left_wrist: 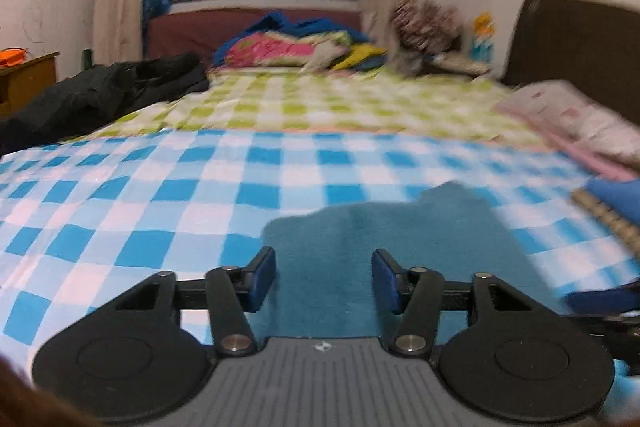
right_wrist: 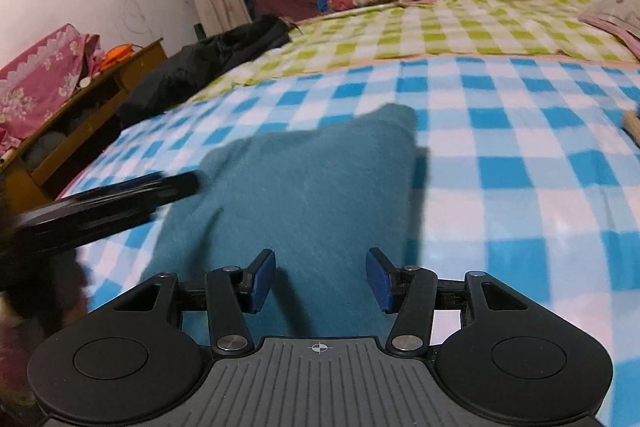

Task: Fold small clothes
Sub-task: 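Release the sweater and pull both grippers back from the folded bundle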

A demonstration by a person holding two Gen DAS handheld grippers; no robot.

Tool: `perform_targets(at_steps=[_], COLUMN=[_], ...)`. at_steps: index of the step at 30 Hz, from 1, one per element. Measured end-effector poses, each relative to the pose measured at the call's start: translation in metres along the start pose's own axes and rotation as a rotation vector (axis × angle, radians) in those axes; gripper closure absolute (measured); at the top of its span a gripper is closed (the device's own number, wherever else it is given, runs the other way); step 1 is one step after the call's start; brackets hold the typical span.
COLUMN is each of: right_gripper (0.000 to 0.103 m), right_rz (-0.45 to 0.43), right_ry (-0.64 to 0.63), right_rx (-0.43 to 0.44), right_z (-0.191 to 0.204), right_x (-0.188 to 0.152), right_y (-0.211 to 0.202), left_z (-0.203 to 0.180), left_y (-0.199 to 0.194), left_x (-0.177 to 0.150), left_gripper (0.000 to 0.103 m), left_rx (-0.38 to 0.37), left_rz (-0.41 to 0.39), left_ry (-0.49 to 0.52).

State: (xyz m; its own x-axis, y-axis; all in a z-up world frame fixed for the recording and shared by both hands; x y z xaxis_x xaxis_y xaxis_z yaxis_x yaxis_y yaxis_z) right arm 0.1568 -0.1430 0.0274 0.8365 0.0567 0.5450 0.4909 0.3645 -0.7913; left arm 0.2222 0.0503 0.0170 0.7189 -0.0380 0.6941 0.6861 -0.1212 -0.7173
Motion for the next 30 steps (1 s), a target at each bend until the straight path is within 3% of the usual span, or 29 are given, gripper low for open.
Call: perform_targets(at_steps=[5, 11, 16, 22, 30], right_gripper=[0.052, 0.052, 0.052, 0.052, 0.052], right_rz=[-0.025, -0.039, -0.048, -0.065, -0.015], right_ry=[-0.043, -0.092, -0.045, -0.059, -0.04], right_rx=[-0.024, -0.068, -0.041, -0.024, -0.013], right_z=[0.011, 0.023, 0.024, 0.038, 0.05], right_x=[0.009, 0.004, 0.004, -0.017, -0.051], right_y=[0.012, 0.028, 0.01, -0.013, -0.006], left_z=[0.017, 0.022, 0.017, 0.011, 0.003], left_y=[0.018, 0.008, -0.011, -0.039, -0.062], left_x=[-0.013, -0.022, -0.027, -0.047, -0.071], left_gripper=[0.046, 0.047, 0.047, 0.047, 0.045], left_rx=[0.042, 0.078, 0.086, 0.084, 0.09], left_rz=[0.038, 0.053, 0.063, 0.072, 0.084], left_ry=[-0.042, -0.065, -0.059, -0.042, -0.023])
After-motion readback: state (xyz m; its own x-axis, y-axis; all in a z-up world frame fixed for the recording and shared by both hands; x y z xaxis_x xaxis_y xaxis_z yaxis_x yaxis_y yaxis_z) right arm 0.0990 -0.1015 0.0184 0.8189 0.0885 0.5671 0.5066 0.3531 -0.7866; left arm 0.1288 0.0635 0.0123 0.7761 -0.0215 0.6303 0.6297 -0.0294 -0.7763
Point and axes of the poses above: each gripper's, at about its wrist camera, not at the fingertips, and y roughly the way its jaws point, z to its left, x to its top, the point moved 8 cm from there along y, roughly the way its jaws point, and after that the axes turned 14 degrees about z, right-handed, at the moved point
